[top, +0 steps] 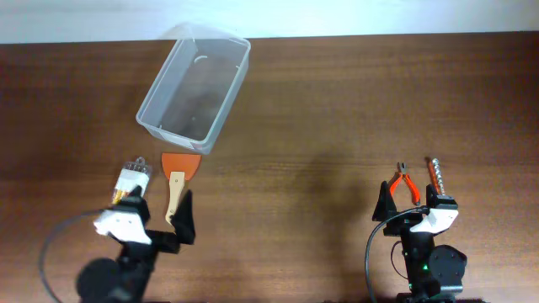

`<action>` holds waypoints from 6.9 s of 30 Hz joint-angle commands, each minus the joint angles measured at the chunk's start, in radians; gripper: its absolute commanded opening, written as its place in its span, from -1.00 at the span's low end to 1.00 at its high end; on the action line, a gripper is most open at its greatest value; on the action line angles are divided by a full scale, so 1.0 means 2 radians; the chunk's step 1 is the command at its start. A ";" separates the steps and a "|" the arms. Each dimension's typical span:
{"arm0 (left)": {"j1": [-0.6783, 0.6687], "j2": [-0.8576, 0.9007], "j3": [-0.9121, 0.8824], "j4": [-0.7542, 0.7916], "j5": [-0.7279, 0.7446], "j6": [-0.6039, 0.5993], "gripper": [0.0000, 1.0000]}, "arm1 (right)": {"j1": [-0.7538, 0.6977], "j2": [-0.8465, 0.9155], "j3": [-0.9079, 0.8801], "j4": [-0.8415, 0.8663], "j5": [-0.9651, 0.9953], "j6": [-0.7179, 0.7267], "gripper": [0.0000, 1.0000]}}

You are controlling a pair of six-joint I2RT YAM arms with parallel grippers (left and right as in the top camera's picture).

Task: Pack container
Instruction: 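Reach the left gripper to the clear box's near edge and grasp it, then lift and swing the clear box with the left gripper toward table center, then lower the clear box onto the table center and open left gripper, then retract the left arm up and back to the left side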

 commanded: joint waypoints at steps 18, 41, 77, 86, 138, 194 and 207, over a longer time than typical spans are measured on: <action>-0.003 0.721 0.661 -0.509 0.092 -0.004 0.98 | -0.004 -0.003 -0.002 -0.003 0.004 0.004 0.97; 0.011 0.855 0.661 -0.456 -0.046 -0.254 0.99 | -0.004 -0.003 -0.002 -0.003 0.004 0.004 0.97; 0.017 0.967 0.661 -0.410 0.007 -0.254 -0.96 | -0.004 -0.003 -0.002 -0.003 0.004 0.004 0.97; 0.020 0.963 0.722 -0.424 0.039 -0.167 -0.96 | -0.004 -0.003 -0.002 -0.003 0.004 0.004 0.97; -0.152 0.788 0.626 -0.512 -0.044 -0.098 -0.97 | -0.004 -0.003 -0.002 -0.003 0.004 0.004 0.97; -0.088 0.790 0.436 -0.257 -0.013 -0.043 0.99 | -0.004 -0.003 -0.002 -0.003 0.004 0.004 0.97; -0.007 0.705 0.636 -0.376 -0.101 -0.042 0.98 | -0.004 -0.003 -0.002 -0.003 0.004 0.004 0.97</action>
